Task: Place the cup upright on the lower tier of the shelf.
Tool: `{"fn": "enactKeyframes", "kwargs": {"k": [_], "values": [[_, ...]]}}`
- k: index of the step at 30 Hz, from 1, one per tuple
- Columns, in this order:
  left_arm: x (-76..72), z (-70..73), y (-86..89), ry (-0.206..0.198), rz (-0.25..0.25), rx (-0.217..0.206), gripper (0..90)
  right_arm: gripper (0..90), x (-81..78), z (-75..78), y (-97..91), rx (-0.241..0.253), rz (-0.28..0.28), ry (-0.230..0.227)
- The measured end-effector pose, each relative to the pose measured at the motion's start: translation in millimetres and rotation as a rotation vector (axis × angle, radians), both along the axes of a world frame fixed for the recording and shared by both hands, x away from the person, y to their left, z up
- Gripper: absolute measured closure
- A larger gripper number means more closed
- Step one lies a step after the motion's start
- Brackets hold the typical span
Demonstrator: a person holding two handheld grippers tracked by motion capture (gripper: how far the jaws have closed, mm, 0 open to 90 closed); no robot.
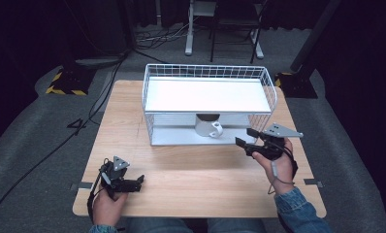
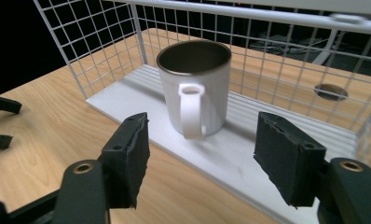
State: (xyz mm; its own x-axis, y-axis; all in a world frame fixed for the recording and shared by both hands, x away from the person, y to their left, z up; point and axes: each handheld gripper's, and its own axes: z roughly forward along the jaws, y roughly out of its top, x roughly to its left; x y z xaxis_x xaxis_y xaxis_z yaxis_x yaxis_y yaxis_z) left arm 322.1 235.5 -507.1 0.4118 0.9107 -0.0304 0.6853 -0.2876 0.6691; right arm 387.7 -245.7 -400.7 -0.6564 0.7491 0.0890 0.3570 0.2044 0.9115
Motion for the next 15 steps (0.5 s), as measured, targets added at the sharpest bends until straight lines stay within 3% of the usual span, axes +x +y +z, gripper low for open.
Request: {"fn": "enactKeyframes", "kwargs": {"k": [10,15], "values": [[2.2,-0.1,-1.1,-0.001,0.003,0.0,0.4,24.1,-17.6,-2.0,-43.6,-0.062,-0.003,0.022],[4.7,0.1,-1.9,0.0,0.007,0.0,0.4,19.8,-23.0,-9.5,-62.8,-0.082,-0.012,0.054]]}}
